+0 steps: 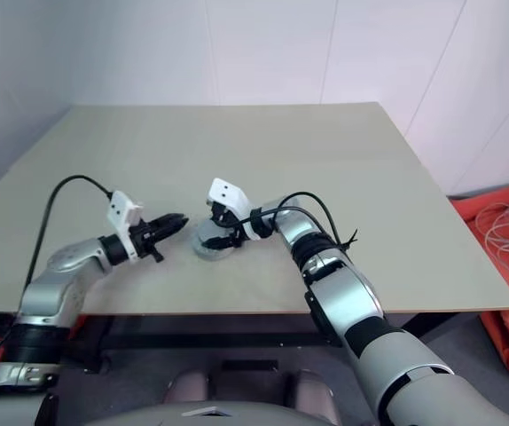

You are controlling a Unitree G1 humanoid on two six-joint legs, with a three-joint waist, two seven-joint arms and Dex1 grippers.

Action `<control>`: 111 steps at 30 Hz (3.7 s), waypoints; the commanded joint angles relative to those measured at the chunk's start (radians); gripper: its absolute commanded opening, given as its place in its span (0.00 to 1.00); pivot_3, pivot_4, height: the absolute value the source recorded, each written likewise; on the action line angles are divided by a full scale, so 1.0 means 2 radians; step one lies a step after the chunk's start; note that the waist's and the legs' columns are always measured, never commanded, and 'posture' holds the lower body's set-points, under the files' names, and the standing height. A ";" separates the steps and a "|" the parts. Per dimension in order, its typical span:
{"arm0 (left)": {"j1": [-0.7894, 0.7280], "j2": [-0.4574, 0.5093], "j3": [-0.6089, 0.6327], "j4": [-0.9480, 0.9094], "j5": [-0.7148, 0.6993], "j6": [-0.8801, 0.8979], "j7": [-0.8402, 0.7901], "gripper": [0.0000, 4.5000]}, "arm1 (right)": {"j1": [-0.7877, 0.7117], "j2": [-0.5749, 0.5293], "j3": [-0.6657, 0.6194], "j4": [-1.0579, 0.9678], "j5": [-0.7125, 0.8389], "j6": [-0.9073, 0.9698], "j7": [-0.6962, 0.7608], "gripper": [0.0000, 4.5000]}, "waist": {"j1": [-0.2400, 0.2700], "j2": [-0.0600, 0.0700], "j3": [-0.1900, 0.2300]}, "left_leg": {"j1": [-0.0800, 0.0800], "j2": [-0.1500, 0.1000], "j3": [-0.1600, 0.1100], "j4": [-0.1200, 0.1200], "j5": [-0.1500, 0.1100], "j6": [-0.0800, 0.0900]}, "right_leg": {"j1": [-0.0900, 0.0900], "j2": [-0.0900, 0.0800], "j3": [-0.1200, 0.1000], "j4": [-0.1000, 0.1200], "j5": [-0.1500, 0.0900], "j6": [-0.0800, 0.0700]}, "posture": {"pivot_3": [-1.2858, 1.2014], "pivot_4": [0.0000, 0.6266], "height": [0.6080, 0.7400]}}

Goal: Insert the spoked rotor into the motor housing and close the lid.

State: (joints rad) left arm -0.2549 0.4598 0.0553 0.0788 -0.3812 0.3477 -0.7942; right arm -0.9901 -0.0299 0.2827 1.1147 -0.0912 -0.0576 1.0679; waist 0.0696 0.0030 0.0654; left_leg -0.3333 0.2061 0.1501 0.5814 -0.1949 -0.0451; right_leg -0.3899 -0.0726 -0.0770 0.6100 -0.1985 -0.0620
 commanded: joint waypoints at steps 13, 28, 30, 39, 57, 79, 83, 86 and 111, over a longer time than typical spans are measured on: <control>-0.017 -0.022 -0.041 0.033 0.067 -0.006 0.043 0.00 | 0.009 -0.001 0.009 0.000 -0.016 0.002 -0.002 0.69 | 0.000 0.000 0.000 | 0.000 0.000 0.000 0.000 0.000 0.000 | 0.000 0.000 0.000 0.000 0.000 0.000 | 0.52 0.00 1.00; -0.033 -0.020 -0.053 0.036 0.078 0.050 0.048 0.00 | 0.012 -0.006 0.007 -0.018 -0.010 0.009 0.019 0.99 | 0.000 0.002 -0.001 | 0.000 0.000 0.000 0.000 0.000 0.000 | 0.000 0.000 0.000 -0.001 0.000 0.000 | 0.52 0.00 1.00; -0.033 -0.021 -0.053 0.035 0.077 0.052 0.049 0.00 | 0.015 -0.009 0.007 -0.034 -0.007 0.017 0.035 1.00 | 0.000 0.002 -0.001 | 0.000 0.000 0.000 0.000 0.000 0.000 | 0.000 0.000 0.000 -0.001 0.000 0.000 | 0.52 0.00 1.00; -0.035 -0.028 -0.058 0.034 0.076 0.054 0.050 0.00 | 0.055 -0.068 -0.013 -0.230 0.048 0.130 0.112 1.00 | 0.003 0.002 -0.001 | -0.002 0.000 0.000 0.000 0.000 0.001 | -0.001 0.000 0.000 -0.002 0.002 -0.003 | 0.52 0.00 1.00; -0.042 -0.028 -0.066 0.039 0.076 0.053 0.036 0.00 | 0.113 -0.106 -0.222 -0.381 0.210 0.788 -0.130 1.00 | 0.015 0.002 -0.001 | -0.004 0.000 0.000 -0.001 0.001 -0.001 | -0.003 0.000 0.000 -0.002 0.000 0.001 | 0.52 0.00 1.00; -0.044 -0.028 -0.064 0.039 0.076 0.058 0.033 0.00 | 0.103 0.051 -0.400 -0.320 0.245 0.808 -0.296 1.00 | 0.015 0.002 -0.001 | 0.000 -0.001 0.000 -0.005 0.003 -0.005 | -0.003 0.000 0.000 -0.002 -0.001 0.001 | 0.52 0.00 1.00; -0.043 -0.028 -0.063 0.039 0.076 0.058 0.033 0.00 | 0.107 0.051 -0.402 -0.311 0.253 0.802 -0.305 0.87 | 0.015 0.002 -0.001 | 0.000 -0.001 0.000 -0.006 0.003 -0.006 | -0.003 0.000 0.000 -0.002 -0.001 0.001 | 0.52 0.00 1.00; -0.044 -0.028 -0.063 0.040 0.075 0.059 0.033 0.00 | 0.109 0.056 -0.412 -0.304 0.260 0.798 -0.315 0.65 | 0.015 0.002 -0.001 | 0.000 -0.001 0.000 -0.006 0.004 -0.006 | -0.003 0.000 0.000 -0.003 -0.001 0.001 | 0.52 0.00 1.00; -0.047 -0.120 0.266 0.003 -0.236 0.319 0.212 0.06 | 0.089 0.045 -0.469 -0.335 0.343 0.808 -0.334 0.25 | 0.016 0.002 -0.001 | -0.007 -0.001 0.000 -0.007 0.004 -0.006 | -0.009 0.000 -0.001 -0.004 0.000 0.000 | 0.52 0.00 1.00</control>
State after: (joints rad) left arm -0.3716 0.2226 0.5375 0.1386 -0.7614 0.9513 -0.3580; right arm -0.7614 0.0585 -0.6303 0.5035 0.5141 1.5323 0.3861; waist 0.1020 0.0071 0.0633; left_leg -0.3473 0.2044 0.1497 0.5670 -0.1874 -0.0572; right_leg -0.4081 -0.0726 -0.0792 0.6026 -0.1998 -0.0608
